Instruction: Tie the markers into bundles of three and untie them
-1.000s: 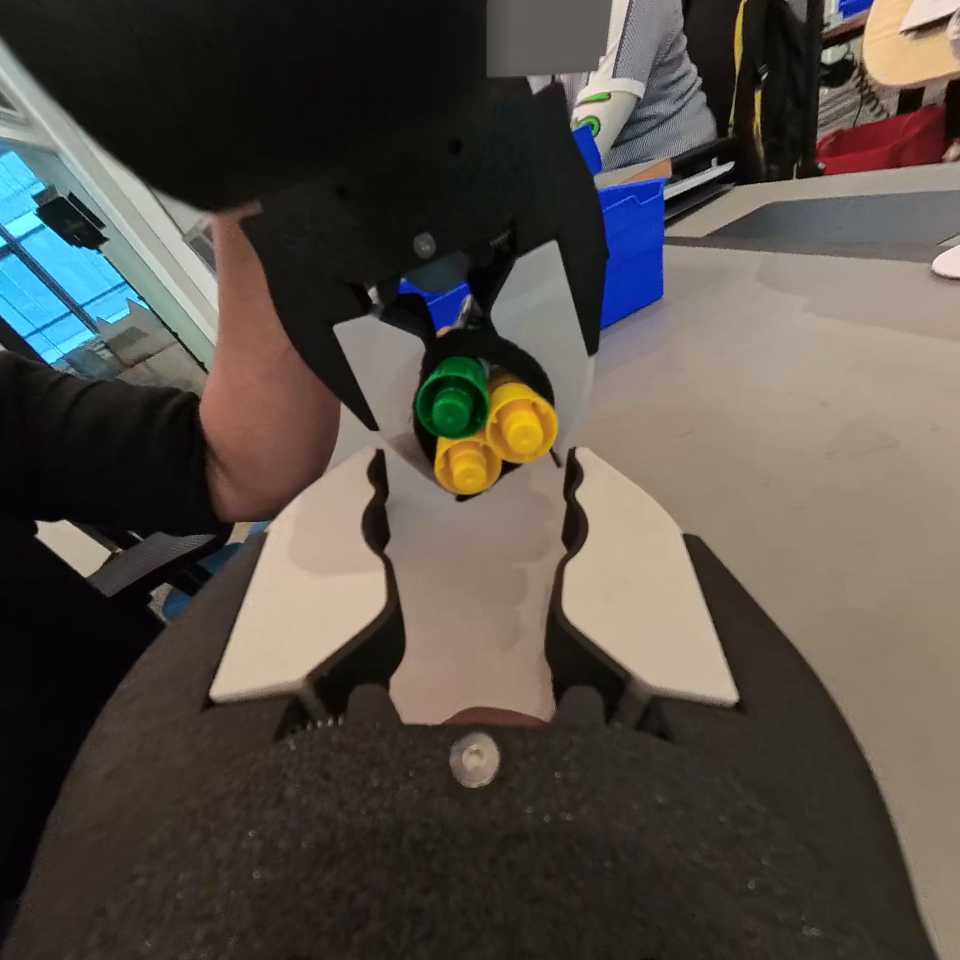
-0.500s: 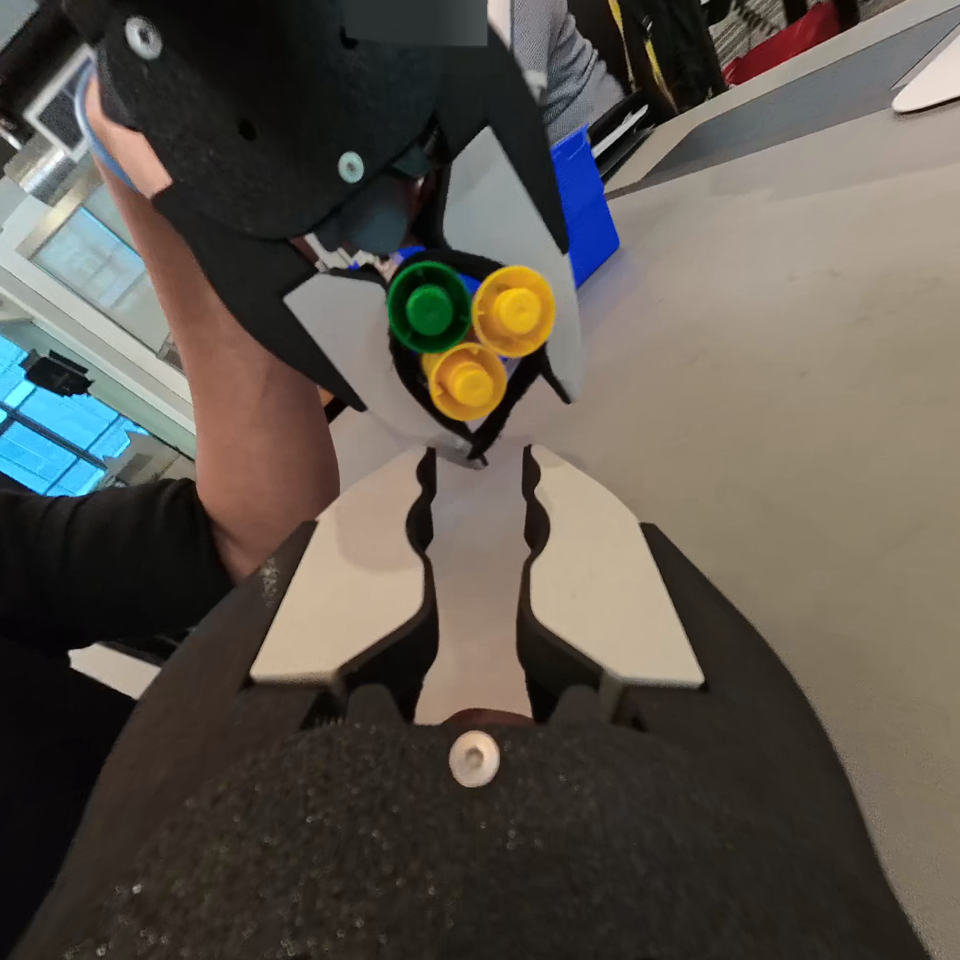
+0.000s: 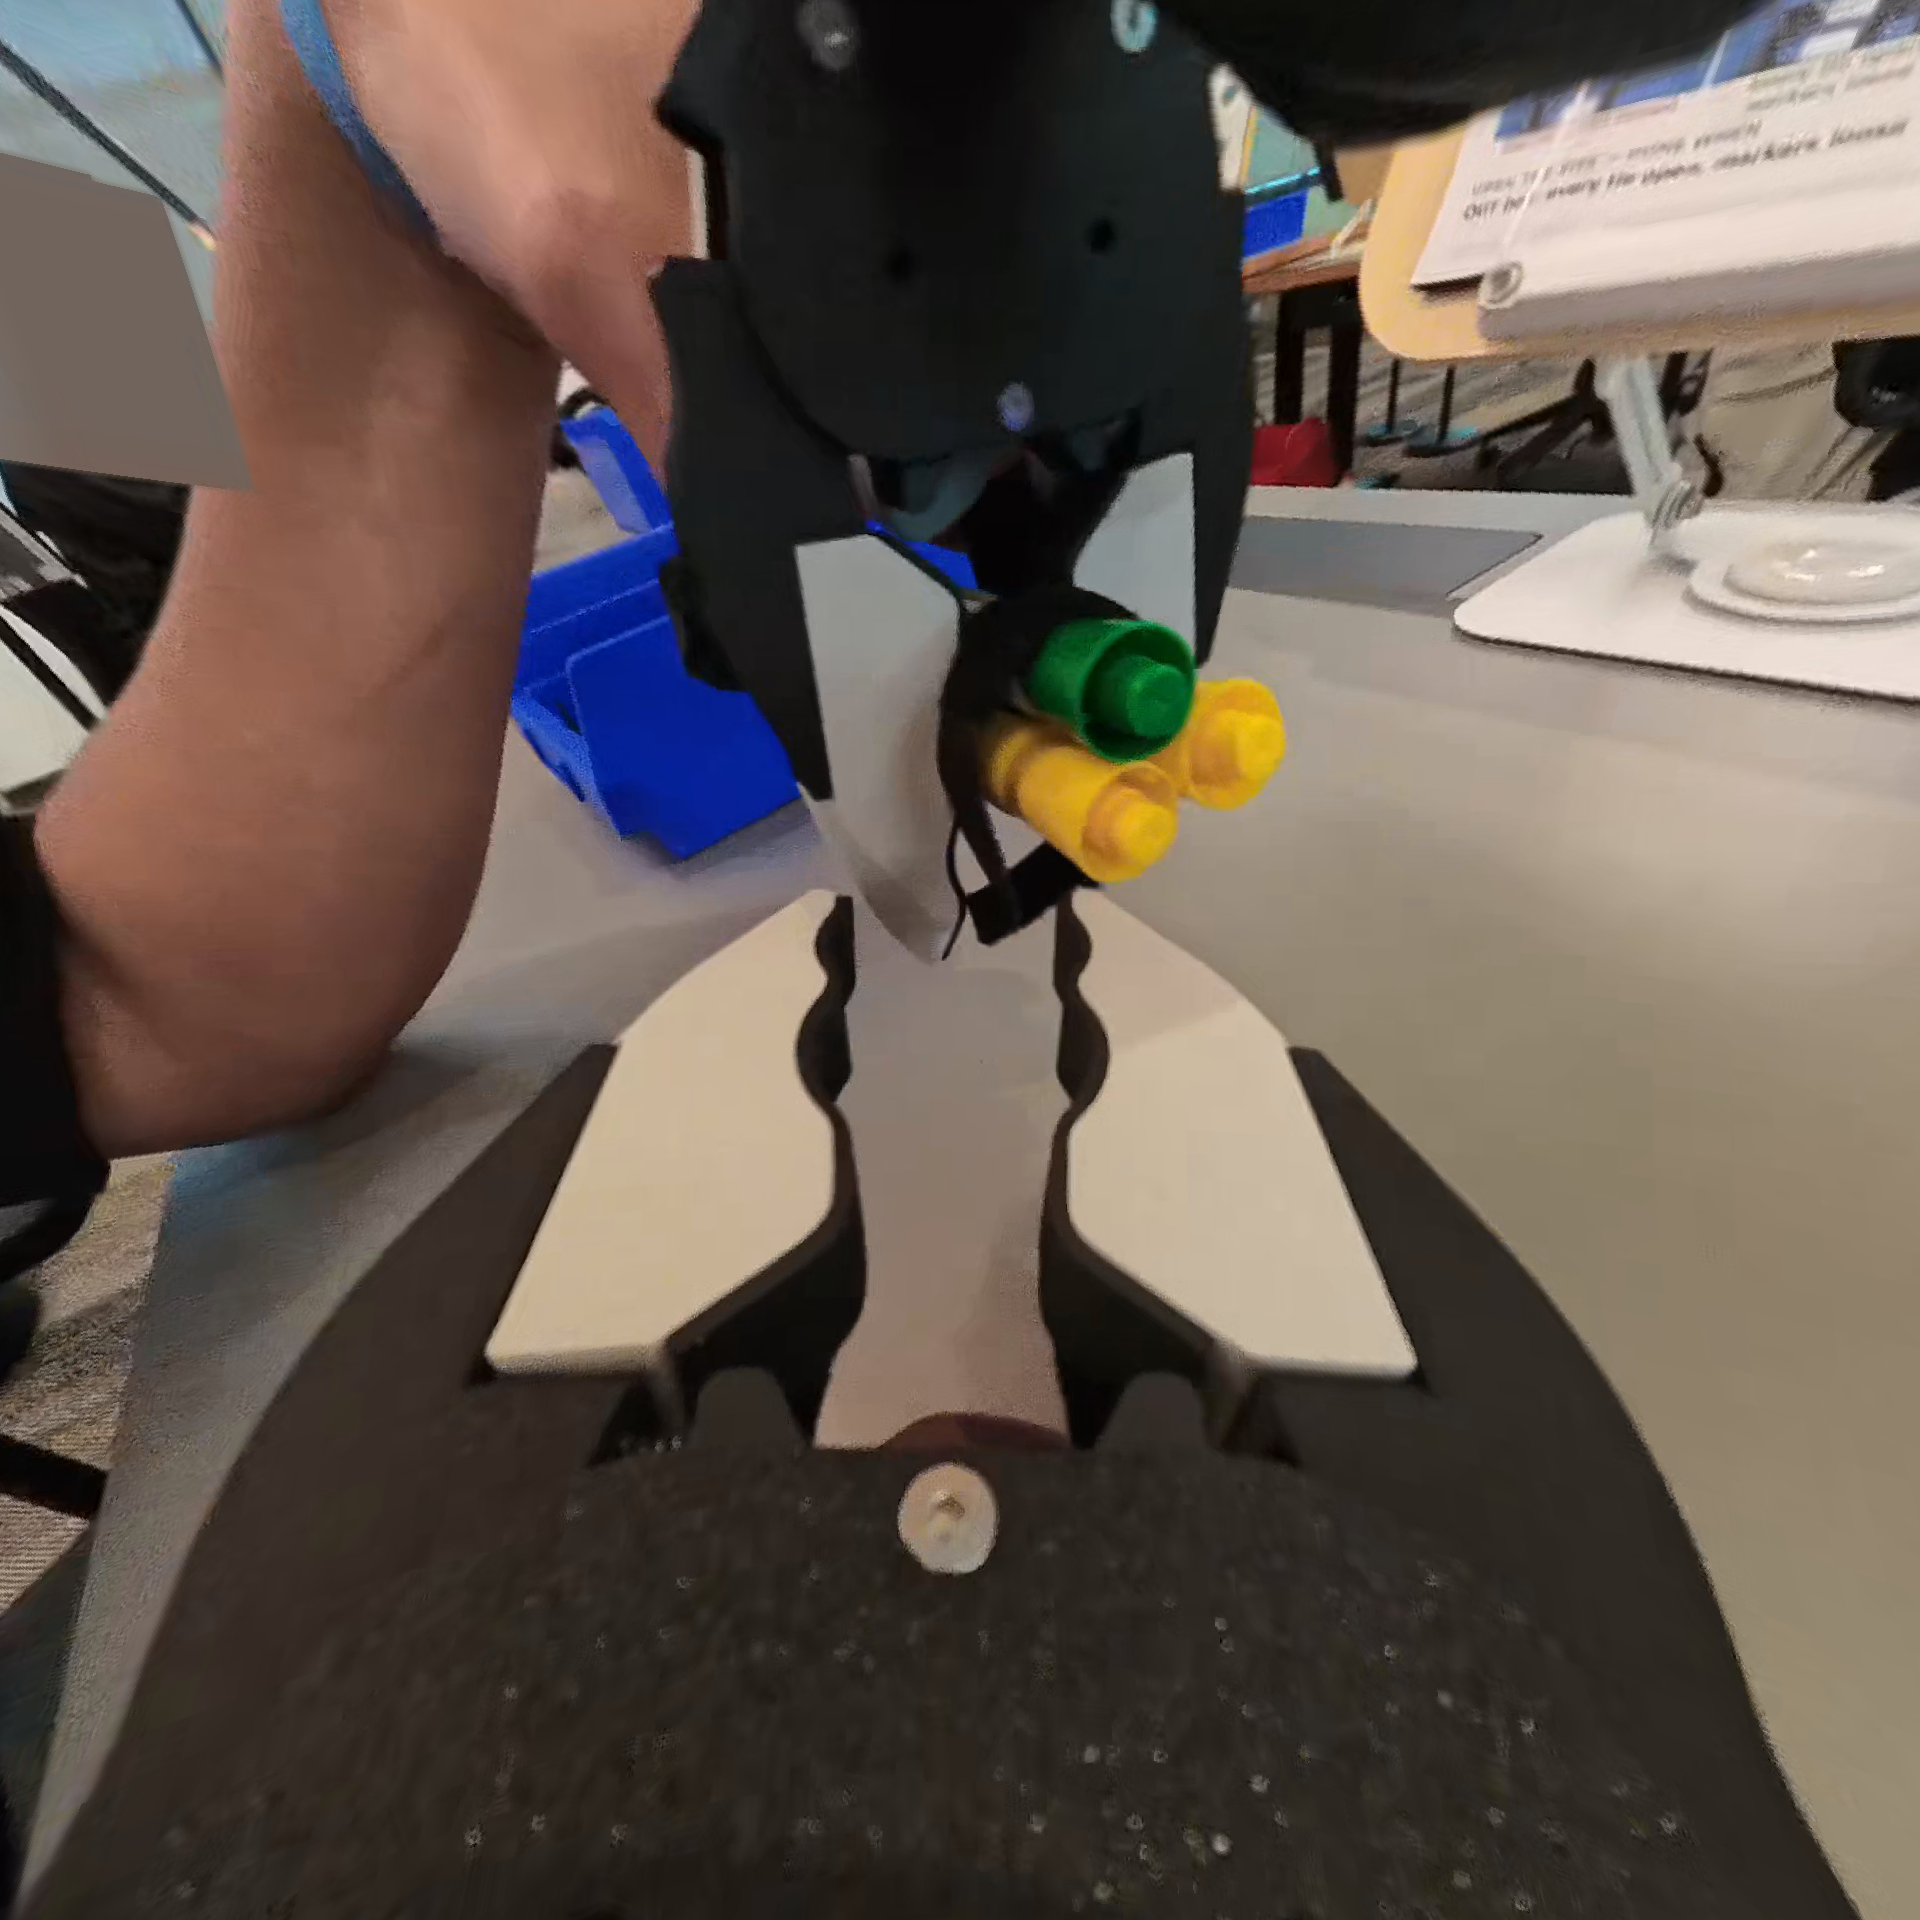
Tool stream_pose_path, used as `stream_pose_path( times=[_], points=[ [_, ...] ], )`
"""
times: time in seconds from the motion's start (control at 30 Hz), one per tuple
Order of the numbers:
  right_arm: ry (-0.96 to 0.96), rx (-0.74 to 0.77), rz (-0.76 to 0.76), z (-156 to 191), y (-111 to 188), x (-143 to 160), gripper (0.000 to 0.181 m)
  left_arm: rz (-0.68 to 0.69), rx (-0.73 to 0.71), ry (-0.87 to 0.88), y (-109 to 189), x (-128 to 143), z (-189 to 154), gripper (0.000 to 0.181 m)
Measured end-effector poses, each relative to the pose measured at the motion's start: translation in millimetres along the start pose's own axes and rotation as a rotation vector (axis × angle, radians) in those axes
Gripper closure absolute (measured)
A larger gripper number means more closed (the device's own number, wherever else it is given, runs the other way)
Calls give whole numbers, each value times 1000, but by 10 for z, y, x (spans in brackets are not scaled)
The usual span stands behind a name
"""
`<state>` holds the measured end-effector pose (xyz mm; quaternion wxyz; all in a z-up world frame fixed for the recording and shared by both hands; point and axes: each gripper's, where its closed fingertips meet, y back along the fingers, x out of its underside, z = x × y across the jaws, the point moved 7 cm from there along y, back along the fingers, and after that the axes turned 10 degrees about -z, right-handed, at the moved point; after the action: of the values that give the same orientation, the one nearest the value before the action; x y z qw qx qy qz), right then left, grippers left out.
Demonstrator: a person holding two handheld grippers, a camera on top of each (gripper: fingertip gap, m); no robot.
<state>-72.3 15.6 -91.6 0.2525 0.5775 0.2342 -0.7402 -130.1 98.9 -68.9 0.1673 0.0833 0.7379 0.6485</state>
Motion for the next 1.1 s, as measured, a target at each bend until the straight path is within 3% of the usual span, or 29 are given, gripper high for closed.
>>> stream_pose_path(
  times=[0.37, 0.6, 1.1],
  points=[
    [-54, 14, -34, 24, -10, 0, 152, -9, 10, -23, 1, -50, -47, 140],
    [-62, -8, -31, 10, 22, -5, 179, -8, 19, -31, -12, -65, -59, 140],
    [-392, -147, -38, -48, -2, 46, 180, -6, 13, -45, -8, -60, -60, 140]
  ],
)
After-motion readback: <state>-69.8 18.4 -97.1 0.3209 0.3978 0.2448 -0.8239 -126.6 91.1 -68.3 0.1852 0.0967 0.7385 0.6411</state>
